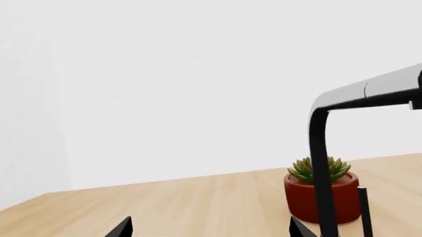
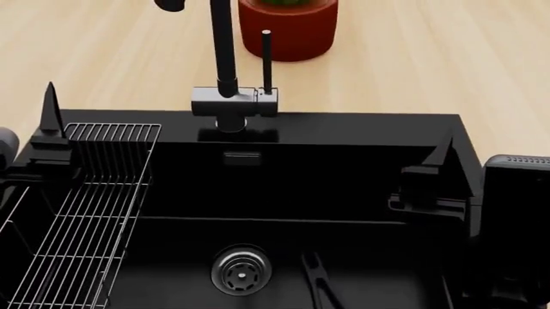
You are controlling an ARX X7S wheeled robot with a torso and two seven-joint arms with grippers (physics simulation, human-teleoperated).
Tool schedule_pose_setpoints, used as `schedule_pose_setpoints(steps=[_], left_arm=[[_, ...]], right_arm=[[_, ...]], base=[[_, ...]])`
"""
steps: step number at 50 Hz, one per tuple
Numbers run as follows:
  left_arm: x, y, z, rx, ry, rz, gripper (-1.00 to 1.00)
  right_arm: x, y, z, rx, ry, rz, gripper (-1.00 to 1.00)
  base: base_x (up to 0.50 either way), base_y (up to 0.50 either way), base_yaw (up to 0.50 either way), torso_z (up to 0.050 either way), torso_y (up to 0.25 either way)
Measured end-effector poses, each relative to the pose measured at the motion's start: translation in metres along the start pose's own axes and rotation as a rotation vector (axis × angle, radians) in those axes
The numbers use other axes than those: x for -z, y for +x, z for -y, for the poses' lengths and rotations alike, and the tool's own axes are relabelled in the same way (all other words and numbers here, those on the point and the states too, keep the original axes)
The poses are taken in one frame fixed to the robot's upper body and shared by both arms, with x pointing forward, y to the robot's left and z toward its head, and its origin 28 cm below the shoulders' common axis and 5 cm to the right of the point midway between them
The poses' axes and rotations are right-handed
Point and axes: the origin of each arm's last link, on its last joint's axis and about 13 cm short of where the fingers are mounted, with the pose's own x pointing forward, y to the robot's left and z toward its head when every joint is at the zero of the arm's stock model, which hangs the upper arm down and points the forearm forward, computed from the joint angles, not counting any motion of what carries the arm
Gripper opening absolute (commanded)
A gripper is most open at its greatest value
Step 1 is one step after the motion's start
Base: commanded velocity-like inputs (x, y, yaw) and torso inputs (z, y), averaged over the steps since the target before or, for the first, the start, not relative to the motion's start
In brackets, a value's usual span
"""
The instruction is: Turn the sink spout to the right.
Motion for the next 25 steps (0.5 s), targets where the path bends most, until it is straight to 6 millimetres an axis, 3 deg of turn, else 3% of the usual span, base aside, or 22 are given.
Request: schedule_pose_setpoints(steps=[25], left_arm=[[0.0026,-0.0004,0.0015,0.010,-0.003,-0.006,1.00]], right_arm=[[0.0030,-0.0019,-0.0021,-0.011,-0.016,0.004,1.00]], base=[[0.00,0.03,0.00,0.000,0.000]])
